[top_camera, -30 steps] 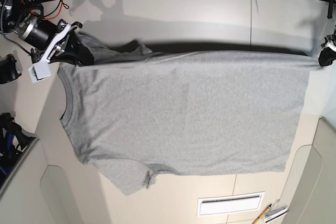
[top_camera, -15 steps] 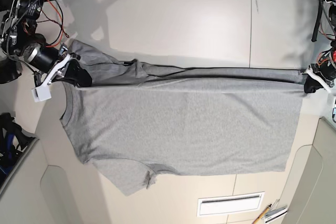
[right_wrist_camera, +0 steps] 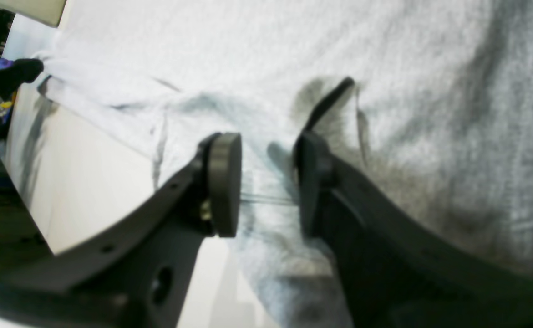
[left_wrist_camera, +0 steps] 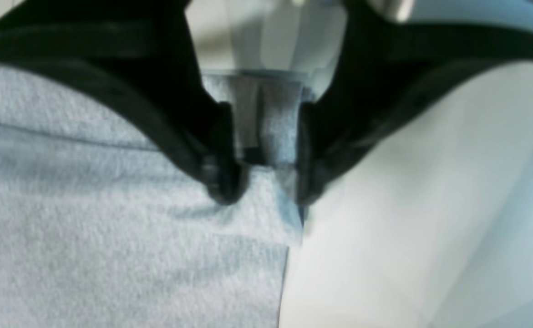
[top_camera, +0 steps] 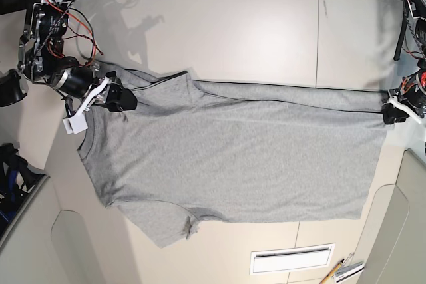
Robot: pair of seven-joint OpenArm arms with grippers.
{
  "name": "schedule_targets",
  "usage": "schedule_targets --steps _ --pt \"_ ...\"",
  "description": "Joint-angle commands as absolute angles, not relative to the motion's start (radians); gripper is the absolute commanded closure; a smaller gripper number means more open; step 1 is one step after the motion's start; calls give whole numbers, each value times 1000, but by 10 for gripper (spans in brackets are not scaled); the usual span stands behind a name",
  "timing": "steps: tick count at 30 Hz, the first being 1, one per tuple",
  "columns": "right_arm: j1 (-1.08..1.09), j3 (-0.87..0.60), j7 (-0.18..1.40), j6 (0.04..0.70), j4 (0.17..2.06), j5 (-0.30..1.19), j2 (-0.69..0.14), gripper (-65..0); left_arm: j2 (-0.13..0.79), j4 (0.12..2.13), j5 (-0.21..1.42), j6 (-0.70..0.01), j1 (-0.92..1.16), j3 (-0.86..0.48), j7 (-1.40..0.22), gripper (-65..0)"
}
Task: Fold the T-shirt properly
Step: 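Lift the grasped side edge and fold it over toward the shirt's middle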
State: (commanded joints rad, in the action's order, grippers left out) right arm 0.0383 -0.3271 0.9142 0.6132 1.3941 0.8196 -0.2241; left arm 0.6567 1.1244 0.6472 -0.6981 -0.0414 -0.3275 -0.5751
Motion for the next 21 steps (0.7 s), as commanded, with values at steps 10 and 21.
schedule_targets --steps 10,21 --pt "35 -541 1041 617 1464 922 -231 -341 657 1126 772 -698 -41 -439 -749 -304" --pt "-108 -653 1026 617 1464 942 -285 -391 646 1126 886 -698 49 -577 -819 -392"
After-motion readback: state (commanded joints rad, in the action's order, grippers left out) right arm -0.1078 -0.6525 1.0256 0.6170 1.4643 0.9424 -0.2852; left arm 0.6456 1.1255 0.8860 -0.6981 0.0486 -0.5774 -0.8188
